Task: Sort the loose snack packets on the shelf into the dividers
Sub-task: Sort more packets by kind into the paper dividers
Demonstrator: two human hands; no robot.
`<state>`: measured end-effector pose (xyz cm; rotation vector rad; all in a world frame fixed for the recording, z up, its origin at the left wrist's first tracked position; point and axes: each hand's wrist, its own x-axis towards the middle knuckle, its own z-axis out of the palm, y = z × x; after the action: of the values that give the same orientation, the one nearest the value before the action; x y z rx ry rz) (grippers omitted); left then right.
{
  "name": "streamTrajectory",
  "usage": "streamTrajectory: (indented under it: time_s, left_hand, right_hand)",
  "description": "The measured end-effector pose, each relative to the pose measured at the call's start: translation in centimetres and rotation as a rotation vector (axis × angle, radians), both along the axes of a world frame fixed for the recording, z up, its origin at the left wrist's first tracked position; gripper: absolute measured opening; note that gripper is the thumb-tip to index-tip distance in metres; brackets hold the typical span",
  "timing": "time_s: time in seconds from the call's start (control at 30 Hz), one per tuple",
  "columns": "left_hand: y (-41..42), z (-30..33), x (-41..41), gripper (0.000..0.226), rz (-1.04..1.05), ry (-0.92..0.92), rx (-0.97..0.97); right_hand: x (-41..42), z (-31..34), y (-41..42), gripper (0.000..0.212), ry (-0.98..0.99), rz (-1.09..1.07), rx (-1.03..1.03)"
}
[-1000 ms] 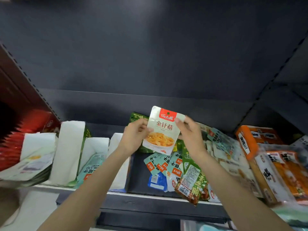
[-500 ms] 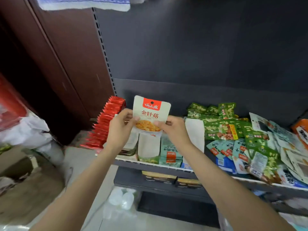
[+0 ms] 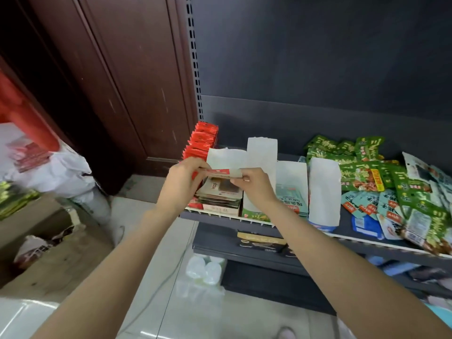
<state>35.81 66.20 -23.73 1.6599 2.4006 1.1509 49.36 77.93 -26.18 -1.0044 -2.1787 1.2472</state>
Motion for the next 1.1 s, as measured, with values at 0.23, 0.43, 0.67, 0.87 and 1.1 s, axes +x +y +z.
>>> streamTrajectory:
  time_s: [0.23, 0.43, 0.67, 0.87, 1.1]
  left_hand:
    - [0.7, -1.4, -0.2, 0.026, -0.056, 0.437, -0.388]
    - [1.1, -1.8, 0.4, 0.066, -0.098, 0.434, -0.537]
    - [7.1, -0.8, 6.3, 0.028, -0.174, 0.187, -0.298]
    - [15.7, 0.2, 17.2, 0.019, -0.429, -0.235, -0.177]
    - [28.4, -3.7, 28.8, 0.043, -0.392, -0.183, -0.421]
  right_hand:
    - [0.7, 0.0, -0.1, 0.02, -0.168, 0.083, 0.252]
    - [1.8, 0.1, 0.5, 0.035, -0.26, 0.212, 0.112]
    - [7.9, 0.9, 5.3, 0.028, 0.006, -0.087, 0.115]
    - [18.2, 0.5, 11.7, 0.02, 0.092, -0.371, 0.103]
    - [31.7, -2.5, 21.7, 0.025, -0.196, -0.576, 0.12]
